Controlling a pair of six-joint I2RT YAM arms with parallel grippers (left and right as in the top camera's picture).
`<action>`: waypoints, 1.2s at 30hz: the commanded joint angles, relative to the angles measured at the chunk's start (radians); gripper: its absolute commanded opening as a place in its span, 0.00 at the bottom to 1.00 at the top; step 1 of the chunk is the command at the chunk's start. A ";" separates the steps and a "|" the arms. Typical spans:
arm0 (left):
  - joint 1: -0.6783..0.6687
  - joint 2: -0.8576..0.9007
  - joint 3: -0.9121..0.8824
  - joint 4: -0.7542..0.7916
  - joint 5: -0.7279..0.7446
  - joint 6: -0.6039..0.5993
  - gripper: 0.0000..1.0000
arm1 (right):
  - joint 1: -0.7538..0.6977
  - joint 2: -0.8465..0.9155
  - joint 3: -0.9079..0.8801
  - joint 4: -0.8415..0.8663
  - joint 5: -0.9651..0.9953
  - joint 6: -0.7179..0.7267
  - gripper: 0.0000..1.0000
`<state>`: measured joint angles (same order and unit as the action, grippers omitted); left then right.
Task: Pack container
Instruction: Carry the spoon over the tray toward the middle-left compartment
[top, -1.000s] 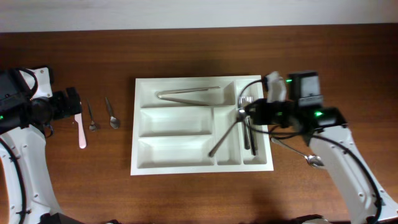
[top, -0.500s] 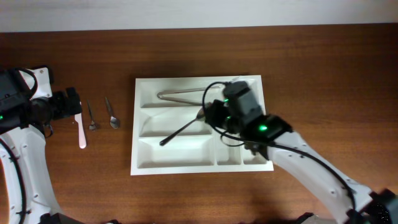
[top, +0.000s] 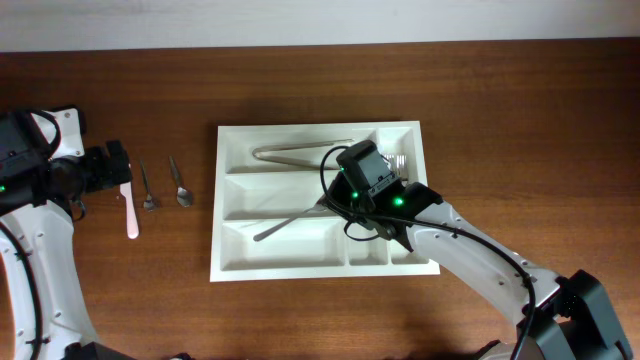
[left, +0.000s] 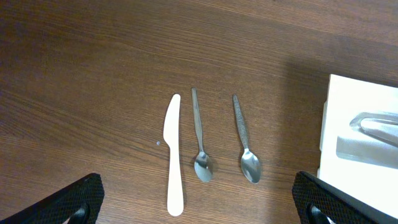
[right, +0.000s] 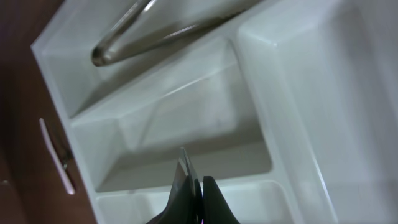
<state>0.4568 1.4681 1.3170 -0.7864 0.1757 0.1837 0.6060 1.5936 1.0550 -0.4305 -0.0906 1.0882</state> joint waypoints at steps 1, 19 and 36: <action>0.003 -0.008 0.017 0.000 0.000 0.013 0.99 | -0.002 0.003 0.017 -0.016 0.024 -0.108 0.04; 0.003 -0.008 0.017 0.000 0.000 0.013 0.99 | -0.255 0.002 0.018 -0.167 -0.196 -0.489 0.04; 0.003 -0.008 0.017 0.000 0.000 0.013 0.99 | -0.126 0.002 0.018 -0.095 -0.184 -0.010 0.04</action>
<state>0.4568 1.4681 1.3170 -0.7864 0.1757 0.1837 0.4229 1.5944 1.0576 -0.5491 -0.2974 0.8886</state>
